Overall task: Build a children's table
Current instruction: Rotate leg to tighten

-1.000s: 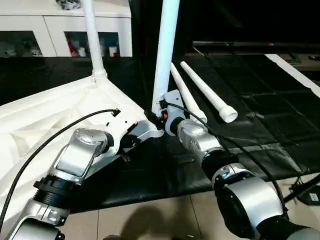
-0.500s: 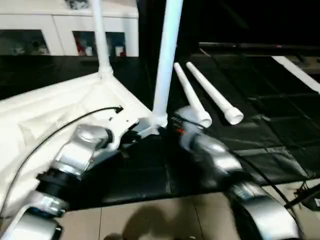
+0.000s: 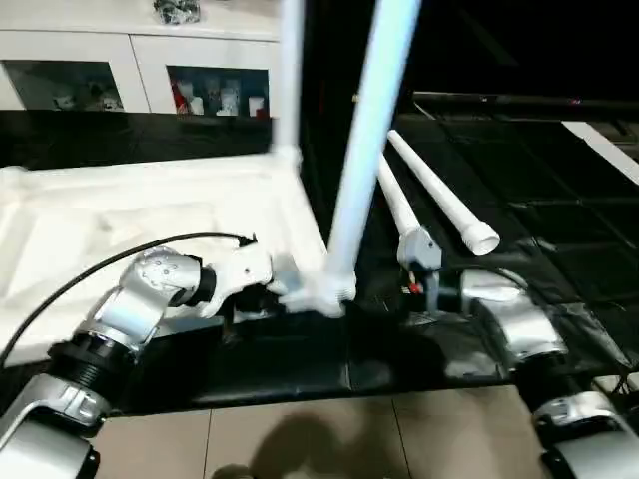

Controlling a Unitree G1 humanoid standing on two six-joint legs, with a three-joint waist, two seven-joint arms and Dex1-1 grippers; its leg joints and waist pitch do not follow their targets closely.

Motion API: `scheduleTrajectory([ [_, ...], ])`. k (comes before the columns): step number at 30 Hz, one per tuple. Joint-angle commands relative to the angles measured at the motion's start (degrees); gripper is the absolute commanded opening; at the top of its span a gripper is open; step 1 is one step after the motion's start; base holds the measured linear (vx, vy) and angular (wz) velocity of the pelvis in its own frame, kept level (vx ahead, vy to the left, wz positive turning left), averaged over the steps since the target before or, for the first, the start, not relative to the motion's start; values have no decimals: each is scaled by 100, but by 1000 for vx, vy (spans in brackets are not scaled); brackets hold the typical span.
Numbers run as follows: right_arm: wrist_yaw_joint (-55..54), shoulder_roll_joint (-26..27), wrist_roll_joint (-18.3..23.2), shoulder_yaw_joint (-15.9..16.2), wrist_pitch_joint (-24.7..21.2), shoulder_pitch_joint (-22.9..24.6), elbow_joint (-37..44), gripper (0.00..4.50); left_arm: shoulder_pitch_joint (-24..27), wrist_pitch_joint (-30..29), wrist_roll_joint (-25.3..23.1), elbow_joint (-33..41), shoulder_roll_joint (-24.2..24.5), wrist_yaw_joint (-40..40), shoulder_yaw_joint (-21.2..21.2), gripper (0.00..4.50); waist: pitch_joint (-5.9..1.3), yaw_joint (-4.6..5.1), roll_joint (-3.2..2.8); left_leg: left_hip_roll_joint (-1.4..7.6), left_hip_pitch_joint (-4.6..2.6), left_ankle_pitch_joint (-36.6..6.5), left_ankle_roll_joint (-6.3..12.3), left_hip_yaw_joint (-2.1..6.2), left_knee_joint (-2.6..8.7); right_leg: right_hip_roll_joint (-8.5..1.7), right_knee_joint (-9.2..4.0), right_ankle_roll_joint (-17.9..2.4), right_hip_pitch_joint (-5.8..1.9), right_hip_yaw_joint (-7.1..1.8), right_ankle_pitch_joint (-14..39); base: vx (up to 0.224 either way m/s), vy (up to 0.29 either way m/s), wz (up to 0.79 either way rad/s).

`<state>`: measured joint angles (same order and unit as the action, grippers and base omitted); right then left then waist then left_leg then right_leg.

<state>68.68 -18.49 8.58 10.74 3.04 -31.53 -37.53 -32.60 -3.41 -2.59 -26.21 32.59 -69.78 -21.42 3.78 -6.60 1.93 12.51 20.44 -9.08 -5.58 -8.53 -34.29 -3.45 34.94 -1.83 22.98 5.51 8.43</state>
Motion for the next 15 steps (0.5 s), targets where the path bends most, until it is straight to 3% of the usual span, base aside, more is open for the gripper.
scheduleTrajectory([
  [1,254,-76,-148,154,33,-117,19,448,-115,276,-117,60,19,-348,-303,0,-412,22,-92,63,-85,-2147,43,-20,427,-442,-547,-716,-237,-258,2819,0,0,0],
  [9,601,22,-160,326,-89,-360,-287,448,-89,616,-125,87,129,-736,-451,0,-414,24,-86,79,-88,-2119,30,-25,426,-444,-525,-774,-230,-264,2757,0,0,0],
  [10,622,39,-155,344,-110,-378,-319,414,-89,642,-126,78,124,-759,-448,0,-417,19,-90,80,-89,-2104,31,-26,425,-450,-525,-783,-234,-266,2741,0,0,0],
  [13,724,75,-136,359,-190,-404,-370,409,-92,674,-108,45,108,-834,-416,0,-421,15,-95,88,-78,-2066,21,-25,431,-441,-505,-829,-240,-265,2632,0,0,0],
  [15,792,91,-134,365,-220,-420,-407,371,-103,705,-101,20,113,-860,-418,0,-424,13,-93,88,-73,-2059,17,-26,431,-446,-500,-839,-248,-268,2596,0,0,0],
])
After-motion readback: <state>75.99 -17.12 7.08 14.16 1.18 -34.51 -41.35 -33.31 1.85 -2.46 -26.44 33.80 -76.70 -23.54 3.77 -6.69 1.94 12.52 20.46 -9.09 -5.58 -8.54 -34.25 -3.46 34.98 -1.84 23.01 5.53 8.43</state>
